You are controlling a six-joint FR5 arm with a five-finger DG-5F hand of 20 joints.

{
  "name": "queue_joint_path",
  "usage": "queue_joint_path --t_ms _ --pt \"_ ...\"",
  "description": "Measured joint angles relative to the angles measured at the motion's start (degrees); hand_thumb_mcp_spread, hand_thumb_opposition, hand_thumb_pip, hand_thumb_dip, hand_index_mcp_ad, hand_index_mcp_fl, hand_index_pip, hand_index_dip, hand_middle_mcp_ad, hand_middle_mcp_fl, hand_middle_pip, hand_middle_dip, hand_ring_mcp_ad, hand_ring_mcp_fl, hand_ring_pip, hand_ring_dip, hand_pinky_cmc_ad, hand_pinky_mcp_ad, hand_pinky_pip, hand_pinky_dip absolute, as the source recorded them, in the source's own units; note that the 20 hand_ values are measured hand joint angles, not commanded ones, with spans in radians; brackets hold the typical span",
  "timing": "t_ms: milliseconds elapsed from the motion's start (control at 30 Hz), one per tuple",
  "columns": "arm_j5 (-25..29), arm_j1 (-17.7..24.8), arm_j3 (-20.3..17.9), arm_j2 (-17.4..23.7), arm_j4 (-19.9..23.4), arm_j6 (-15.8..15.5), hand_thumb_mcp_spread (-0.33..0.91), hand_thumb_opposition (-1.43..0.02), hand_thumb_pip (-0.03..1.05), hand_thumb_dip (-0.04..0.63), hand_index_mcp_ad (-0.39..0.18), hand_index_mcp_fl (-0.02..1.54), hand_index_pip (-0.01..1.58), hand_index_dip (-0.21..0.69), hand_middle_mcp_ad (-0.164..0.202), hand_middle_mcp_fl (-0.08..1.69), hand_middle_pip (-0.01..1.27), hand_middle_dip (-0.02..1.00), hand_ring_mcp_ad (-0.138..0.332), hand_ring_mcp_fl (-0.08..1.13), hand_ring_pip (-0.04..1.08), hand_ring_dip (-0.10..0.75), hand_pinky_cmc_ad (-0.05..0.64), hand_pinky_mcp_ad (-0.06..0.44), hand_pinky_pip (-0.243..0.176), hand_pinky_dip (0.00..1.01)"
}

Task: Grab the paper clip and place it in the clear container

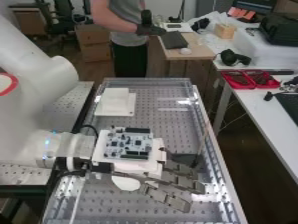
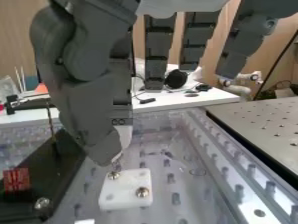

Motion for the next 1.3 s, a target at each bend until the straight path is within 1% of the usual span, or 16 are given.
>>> queue_joint_path --t_ms 100,167,233,300,333,467,500,533,700,733,800,833,933,1000,1133,1300 --pt "0.08 0.45 -1.11 2.42 1.23 1.36 0.55 -0.95 0.52 0.236 -0.229 0.76 1.25 0.016 -0.002 0.34 0.13 0.20 0.093 0.11 0.10 0.089 0.330 0.265 0.068 0.19" --pt "0.20 1.24 -2.57 5.10 2.39 2.62 0.55 -0.96 0.51 0.236 -0.227 0.77 1.23 0.016 -0.002 0.34 0.13 0.20 0.093 0.11 0.11 0.089 0.330 0.265 0.068 0.19" --pt "0.22 2.09 -3.76 7.13 3.12 3.37 0.55 -0.96 0.51 0.236 -0.222 0.77 1.23 0.016 -0.002 0.34 0.13 0.20 0.093 0.11 0.11 0.089 0.330 0.265 0.068 0.19" --pt "0.17 3.80 -5.43 10.07 3.68 4.19 0.55 -0.96 0.51 0.236 -0.222 0.77 1.23 0.016 -0.002 0.34 0.13 0.20 0.093 0.11 0.11 0.089 0.330 0.265 0.068 0.19" --pt "0.18 4.22 -5.74 10.65 3.75 4.34 0.55 -0.96 0.51 0.236 -0.222 0.77 1.23 0.016 -0.002 0.34 0.13 0.20 0.093 0.11 0.10 0.089 0.330 0.265 0.068 0.19" --pt "0.24 8.38 -8.04 15.05 3.74 5.58 0.55 -0.96 0.51 0.236 -0.222 0.77 1.22 0.033 -0.002 0.34 0.13 0.20 0.093 0.11 0.10 0.089 0.333 0.265 0.068 0.19" --pt "0.40 10.08 -8.73 16.43 3.53 6.04 0.55 -0.96 0.51 0.236 -0.222 0.77 1.21 0.033 -0.002 0.34 0.13 0.20 0.091 0.11 0.11 0.089 0.330 0.265 0.068 0.19" --pt "0.45 10.50 -8.87 16.74 3.45 6.15 0.55 -0.96 0.51 0.236 -0.222 0.77 1.21 0.033 -0.002 0.34 0.13 0.20 0.094 0.11 0.11 0.089 0.333 0.265 0.068 0.19" --pt "2.47 16.75 -10.17 20.20 1.82 7.79 0.56 -0.97 0.51 0.239 -0.222 0.77 1.20 0.049 -0.002 0.34 0.13 0.20 0.094 0.11 0.11 0.091 0.333 0.265 0.068 0.19" --pt "2.77 17.33 -10.23 20.41 1.67 7.91 0.56 -0.97 0.51 0.239 -0.222 0.77 1.20 0.061 -0.002 0.34 0.13 0.20 0.094 0.11 0.10 0.093 0.333 0.265 0.068 0.19" --pt "4.73 20.46 -10.51 21.41 0.87 8.47 0.56 -0.97 0.51 0.239 -0.220 0.79 1.20 0.065 -0.002 0.34 0.13 0.20 0.094 0.11 0.10 0.091 0.333 0.265 0.068 0.19" --pt "5.03 20.87 -10.54 21.52 0.78 8.55 0.55 -0.97 0.51 0.239 -0.218 0.79 1.19 0.065 -0.002 0.34 0.13 0.20 0.094 0.11 0.10 0.091 0.333 0.265 0.068 0.19" --pt "8.09 24.44 -10.63 22.23 -0.03 9.04 0.56 -0.97 0.51 0.239 -0.211 0.79 1.19 0.065 -0.002 0.34 0.13 0.20 0.094 0.11 0.11 0.091 0.333 0.265 0.065 0.19" --pt "10.76 26.94 -10.59 22.42 -0.61 9.31 0.56 -0.97 0.51 0.239 -0.211 0.79 1.19 0.065 -0.002 0.34 0.13 0.20 0.094 0.11 0.11 0.091 0.333 0.276 0.065 0.19" --pt "14.78 30.48 -10.47 22.22 -0.91 9.27 0.56 -0.97 0.51 0.239 -0.211 0.80 1.18 0.065 -0.002 0.34 0.13 0.20 0.094 0.11 0.11 0.094 0.333 0.278 0.065 0.19" --pt "20.55 34.91 -10.10 20.36 -0.57 7.90 0.55 -0.97 0.51 0.239 -0.211 0.81 1.17 0.079 -0.002 0.34 0.13 0.20 0.094 0.11 0.11 0.091 0.333 0.278 0.068 0.19"
